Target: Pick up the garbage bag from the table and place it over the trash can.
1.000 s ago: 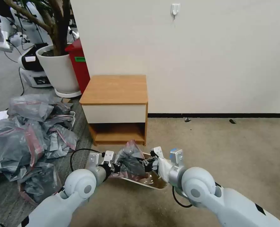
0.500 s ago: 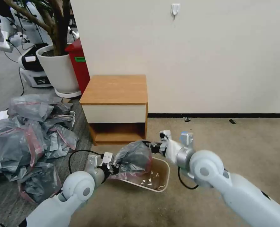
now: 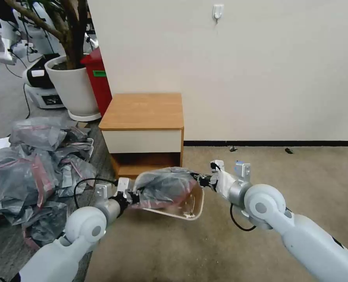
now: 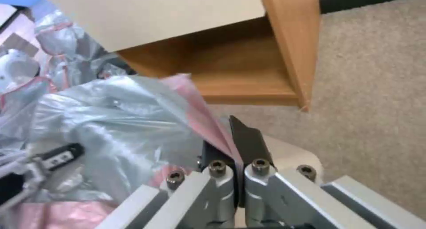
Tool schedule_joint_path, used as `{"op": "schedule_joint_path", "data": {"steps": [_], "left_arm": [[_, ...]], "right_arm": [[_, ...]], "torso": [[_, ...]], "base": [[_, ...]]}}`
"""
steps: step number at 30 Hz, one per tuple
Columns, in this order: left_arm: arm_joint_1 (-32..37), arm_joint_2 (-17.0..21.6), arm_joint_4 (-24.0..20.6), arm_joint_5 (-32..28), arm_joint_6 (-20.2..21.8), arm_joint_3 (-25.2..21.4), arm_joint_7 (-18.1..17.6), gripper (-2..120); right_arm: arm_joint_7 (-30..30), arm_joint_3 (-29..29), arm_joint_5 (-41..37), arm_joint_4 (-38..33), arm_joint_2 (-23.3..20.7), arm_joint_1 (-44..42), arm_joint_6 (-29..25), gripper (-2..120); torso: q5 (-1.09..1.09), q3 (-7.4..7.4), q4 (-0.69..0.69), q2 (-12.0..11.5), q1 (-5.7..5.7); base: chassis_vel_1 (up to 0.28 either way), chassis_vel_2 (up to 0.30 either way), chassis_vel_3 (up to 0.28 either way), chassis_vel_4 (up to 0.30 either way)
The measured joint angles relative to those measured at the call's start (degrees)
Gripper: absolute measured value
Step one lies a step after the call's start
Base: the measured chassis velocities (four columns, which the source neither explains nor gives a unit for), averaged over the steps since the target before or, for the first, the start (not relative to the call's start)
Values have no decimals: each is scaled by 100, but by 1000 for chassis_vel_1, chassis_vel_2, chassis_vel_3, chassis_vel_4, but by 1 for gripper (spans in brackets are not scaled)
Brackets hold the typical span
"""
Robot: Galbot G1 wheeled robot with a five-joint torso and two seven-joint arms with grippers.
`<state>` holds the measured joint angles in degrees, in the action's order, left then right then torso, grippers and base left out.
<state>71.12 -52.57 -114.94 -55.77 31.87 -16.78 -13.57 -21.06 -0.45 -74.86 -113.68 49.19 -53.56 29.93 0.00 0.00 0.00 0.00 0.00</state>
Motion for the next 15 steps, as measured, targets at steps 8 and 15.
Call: {"op": "schedule_joint_path", "data": {"steps": [8,15], "left_arm": [[112,-25,1,14,-255,-300,414,2],[17,-88,106,38,-466,-328,391,2]], "right_arm": [[4,140,-43,65,-57,-35,8,0],[7,197,-51,22,-47,-119,15,0]], "torso": [[0,0,0,0,0],[0,0,0,0,0]], "base": [[0,0,0,0],[0,0,0,0]]}}
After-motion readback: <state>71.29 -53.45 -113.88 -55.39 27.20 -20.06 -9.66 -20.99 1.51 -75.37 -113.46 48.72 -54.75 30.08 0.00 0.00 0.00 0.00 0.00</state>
